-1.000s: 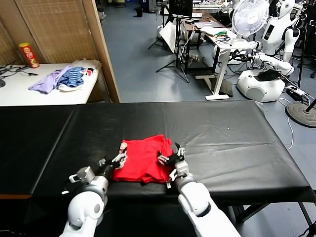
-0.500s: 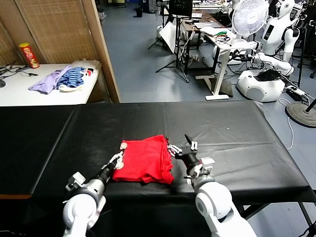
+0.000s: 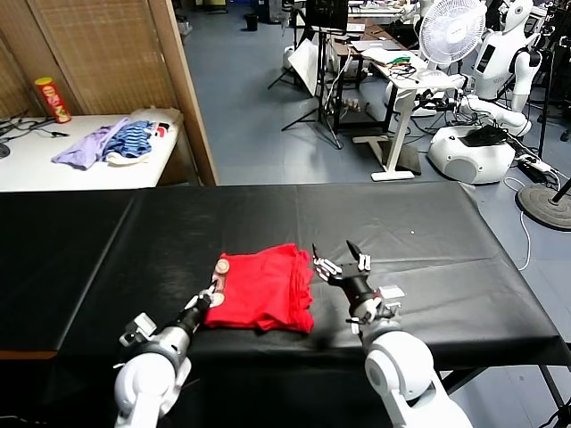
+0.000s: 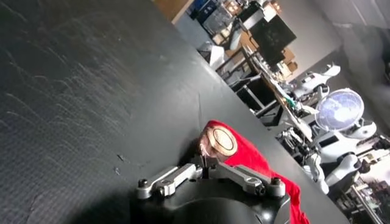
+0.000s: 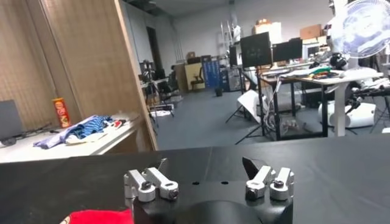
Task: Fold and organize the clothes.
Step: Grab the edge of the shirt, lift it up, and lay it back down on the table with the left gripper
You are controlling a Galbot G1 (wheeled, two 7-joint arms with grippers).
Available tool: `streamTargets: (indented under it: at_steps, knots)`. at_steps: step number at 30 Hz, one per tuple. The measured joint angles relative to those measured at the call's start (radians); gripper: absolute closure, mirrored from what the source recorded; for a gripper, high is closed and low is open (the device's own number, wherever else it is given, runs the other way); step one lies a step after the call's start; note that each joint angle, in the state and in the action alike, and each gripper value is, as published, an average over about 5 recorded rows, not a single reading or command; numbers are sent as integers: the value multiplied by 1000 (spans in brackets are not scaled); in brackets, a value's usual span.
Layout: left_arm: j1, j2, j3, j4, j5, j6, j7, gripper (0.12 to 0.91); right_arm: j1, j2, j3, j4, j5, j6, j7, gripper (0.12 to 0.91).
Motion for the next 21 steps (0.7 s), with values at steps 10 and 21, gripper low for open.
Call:
streamTargets:
  at_steps: [10,21]
  knots:
    - [19,67,7,-48,463,-38,6,902,-33,5,38,11,-42,-46,44,227]
    - [47,303,-67,-109,799,-40,10,902,-42,8,56,11,-43,-52,49,227]
